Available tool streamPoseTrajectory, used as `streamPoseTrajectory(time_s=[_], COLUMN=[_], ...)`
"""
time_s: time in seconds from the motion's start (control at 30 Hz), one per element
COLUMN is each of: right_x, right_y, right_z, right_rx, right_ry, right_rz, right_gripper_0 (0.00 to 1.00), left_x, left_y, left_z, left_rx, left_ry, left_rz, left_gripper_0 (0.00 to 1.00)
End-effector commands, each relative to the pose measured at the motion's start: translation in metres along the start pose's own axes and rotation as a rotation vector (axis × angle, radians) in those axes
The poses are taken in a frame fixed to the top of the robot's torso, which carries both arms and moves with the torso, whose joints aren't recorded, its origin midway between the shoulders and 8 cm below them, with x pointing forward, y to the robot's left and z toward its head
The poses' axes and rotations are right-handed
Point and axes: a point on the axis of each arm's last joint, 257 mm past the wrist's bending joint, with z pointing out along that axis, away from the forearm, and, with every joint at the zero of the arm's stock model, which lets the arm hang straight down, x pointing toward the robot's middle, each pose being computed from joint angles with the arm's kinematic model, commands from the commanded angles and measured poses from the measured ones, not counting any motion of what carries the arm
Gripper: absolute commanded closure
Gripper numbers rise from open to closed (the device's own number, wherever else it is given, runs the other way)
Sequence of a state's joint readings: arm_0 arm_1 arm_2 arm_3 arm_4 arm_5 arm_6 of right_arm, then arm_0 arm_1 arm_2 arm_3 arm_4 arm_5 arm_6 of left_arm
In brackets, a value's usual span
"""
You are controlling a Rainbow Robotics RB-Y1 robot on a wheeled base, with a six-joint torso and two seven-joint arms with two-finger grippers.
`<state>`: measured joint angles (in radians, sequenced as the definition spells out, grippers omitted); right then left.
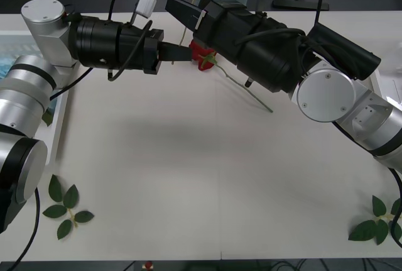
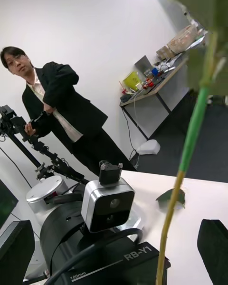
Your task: Place the red flowers into the right box and the blue flowers into the left box. If a person shows an open palm, hand one flower to the person first, then continue sorting.
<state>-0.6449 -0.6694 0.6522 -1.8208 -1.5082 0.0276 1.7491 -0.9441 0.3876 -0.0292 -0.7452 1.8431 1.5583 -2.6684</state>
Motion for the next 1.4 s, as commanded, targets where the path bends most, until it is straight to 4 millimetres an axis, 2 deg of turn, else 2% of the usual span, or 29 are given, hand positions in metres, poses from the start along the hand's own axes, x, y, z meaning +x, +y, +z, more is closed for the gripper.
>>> streamPoseTrajectory(time_s=[0.03,0.13,0.17,0.2,0.23,0.4,0.53,0.7,0.93,1.1,1.23,1.3,1.4], right_x=[-0.018,-0.018,0.003,0.006,0.002,-0.012,-0.027,-0.033,-0.045,-0.043,-0.028,-0.016,-0.008], right_y=[0.013,0.013,0.005,0.004,0.004,0.004,-0.006,-0.028,-0.044,-0.054,-0.080,-0.091,-0.104], right_z=[0.004,0.004,0.001,0.000,0.000,-0.003,-0.010,-0.025,-0.073,-0.117,-0.144,-0.156,-0.163], right_rx=[-0.027,-0.027,-0.008,-0.005,-0.004,0.003,0.018,0.043,0.087,0.166,0.286,0.336,0.392], right_ry=[-0.030,-0.030,-0.002,-0.005,-0.021,-0.081,-0.091,0.063,0.391,0.630,0.803,0.898,0.979], right_rz=[0.010,0.010,0.041,0.049,0.052,0.055,0.031,-0.010,0.037,0.010,-0.079,-0.097,-0.121], right_gripper_0=[0.00,0.00,0.00,0.00,0.00,0.00,0.00,0.00,0.00,0.00,0.00,0.00,0.00], left_x=[-0.033,-0.033,-0.032,-0.033,-0.032,-0.030,-0.026,-0.016,0.011,0.013,0.022,0.033,0.053], left_y=[-0.008,-0.006,-0.004,-0.002,-0.002,0.005,0.006,0.007,0.002,-0.008,-0.019,-0.026,-0.036], left_z=[0.000,-0.006,-0.009,-0.014,-0.015,-0.049,-0.082,-0.132,-0.254,-0.337,-0.377,-0.396,-0.421], left_rx=[0.006,-0.005,-0.013,-0.022,-0.025,-0.077,-0.119,-0.207,-0.480,-0.694,-0.797,-0.839,-0.897], left_ry=[-0.007,-0.003,0.001,0.004,0.009,0.047,0.084,0.177,0.412,0.458,0.452,0.456,0.495], left_rz=[0.062,0.058,0.055,0.054,0.054,-0.012,-0.074,-0.133,-0.285,-0.403,-0.513,-0.571,-0.632], left_gripper_0=[1.00,1.00,1.00,1.00,1.00,1.00,1.00,1.00,1.00,1.00,1.00,1.00,1.00])
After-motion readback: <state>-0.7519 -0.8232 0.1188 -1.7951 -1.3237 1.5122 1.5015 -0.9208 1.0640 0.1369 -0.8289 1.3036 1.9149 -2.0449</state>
